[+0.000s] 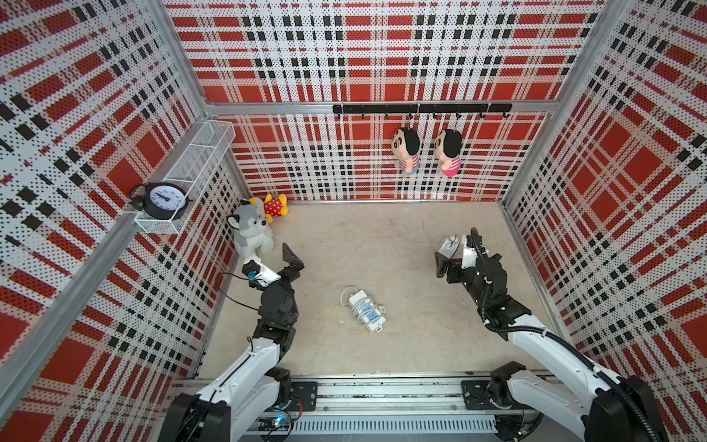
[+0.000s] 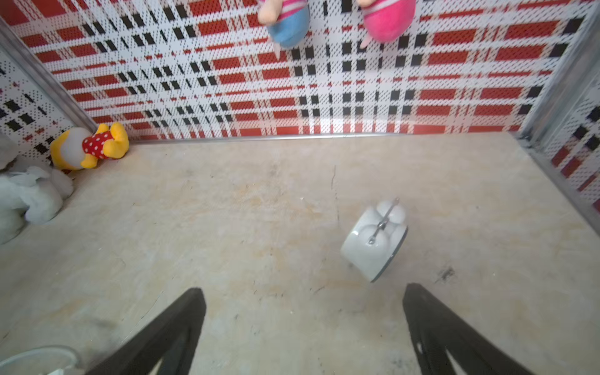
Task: Unwrap the cord wrapped around the power strip
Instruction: Pick up the power strip from the center of the board.
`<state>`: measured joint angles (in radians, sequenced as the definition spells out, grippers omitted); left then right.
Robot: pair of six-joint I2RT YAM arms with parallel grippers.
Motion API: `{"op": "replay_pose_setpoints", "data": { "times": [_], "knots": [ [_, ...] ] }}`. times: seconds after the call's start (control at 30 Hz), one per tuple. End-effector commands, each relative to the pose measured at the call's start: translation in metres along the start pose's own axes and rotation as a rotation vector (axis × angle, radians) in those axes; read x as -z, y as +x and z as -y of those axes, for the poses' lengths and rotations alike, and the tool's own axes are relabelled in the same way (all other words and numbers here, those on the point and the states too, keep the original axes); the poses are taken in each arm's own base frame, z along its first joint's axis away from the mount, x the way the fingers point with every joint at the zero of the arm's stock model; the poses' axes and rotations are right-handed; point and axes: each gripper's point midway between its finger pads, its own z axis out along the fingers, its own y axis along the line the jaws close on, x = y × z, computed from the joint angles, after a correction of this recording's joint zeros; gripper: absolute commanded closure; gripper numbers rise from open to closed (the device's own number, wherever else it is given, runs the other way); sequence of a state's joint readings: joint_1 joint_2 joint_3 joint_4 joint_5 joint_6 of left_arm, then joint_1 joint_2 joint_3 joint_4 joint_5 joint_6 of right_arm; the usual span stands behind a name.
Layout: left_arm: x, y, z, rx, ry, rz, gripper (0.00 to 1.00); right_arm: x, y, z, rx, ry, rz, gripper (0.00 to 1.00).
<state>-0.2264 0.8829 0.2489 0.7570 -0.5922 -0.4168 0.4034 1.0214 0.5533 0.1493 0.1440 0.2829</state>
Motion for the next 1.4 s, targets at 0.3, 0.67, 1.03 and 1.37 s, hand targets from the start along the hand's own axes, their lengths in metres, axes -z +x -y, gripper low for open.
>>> {"op": "replay_pose_setpoints", "data": {
  "times": [0.3, 0.67, 1.03, 1.37],
  "knots": [
    [0.008, 0.042, -0.014, 0.257, 0.078, -0.293, 0.01, -0.001, 0.054, -0.031, -0.046, -0.070, -0.203, 0.00],
    [0.059, 0.109, 0.001, 0.192, -0.026, -0.612, 0.03, 0.000, 0.064, -0.024, -0.072, -0.028, -0.203, 0.01],
    [0.145, 0.159, 0.040, 0.136, -0.045, -0.902, 0.02, -0.004, 0.084, -0.027, -0.081, -0.036, -0.241, 0.01],
    [0.186, 0.200, 0.077, 0.080, -0.078, -1.080, 0.02, -0.004, 0.090, -0.023, -0.064, 0.000, -0.263, 0.01]
  ]
}}
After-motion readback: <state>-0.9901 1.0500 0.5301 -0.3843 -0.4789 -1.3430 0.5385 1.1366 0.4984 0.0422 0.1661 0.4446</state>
